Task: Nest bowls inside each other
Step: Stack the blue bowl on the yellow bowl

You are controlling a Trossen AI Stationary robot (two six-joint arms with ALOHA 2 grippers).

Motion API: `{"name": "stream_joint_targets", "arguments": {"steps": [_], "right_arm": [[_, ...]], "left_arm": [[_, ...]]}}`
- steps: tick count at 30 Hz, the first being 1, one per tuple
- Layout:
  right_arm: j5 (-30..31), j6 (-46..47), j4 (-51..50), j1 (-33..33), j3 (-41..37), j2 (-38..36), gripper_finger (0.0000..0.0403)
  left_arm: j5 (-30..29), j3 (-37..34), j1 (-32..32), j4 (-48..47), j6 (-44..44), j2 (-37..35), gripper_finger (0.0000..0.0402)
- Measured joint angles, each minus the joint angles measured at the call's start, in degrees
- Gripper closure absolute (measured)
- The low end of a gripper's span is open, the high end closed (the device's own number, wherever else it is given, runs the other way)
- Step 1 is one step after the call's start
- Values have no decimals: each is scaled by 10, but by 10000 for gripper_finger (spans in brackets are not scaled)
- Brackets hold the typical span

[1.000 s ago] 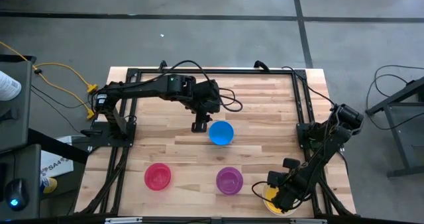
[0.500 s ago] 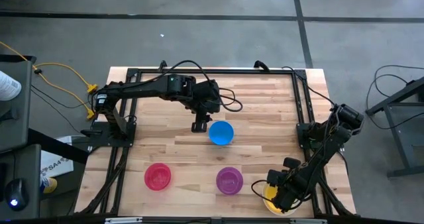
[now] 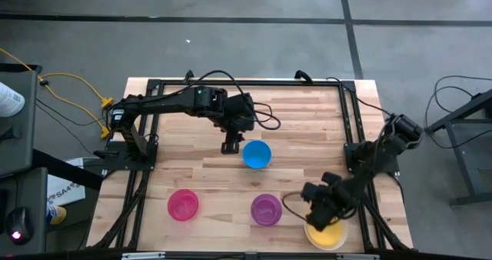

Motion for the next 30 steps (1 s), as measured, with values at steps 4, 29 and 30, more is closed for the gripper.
{"name": "stream_joint_targets", "arguments": {"steps": [4,29,30], "right_arm": [[11,-37,16,-55,0,-23,289],[116,-140,14,-176,0,-29,289],[117,-125,8,-176,0,-29,289]], "left_arm": [[0,0,0,-13,-14,0,265],[-4,-198,0,98,150,0,265],[-5,-205,0,110,165,0,265]]}}
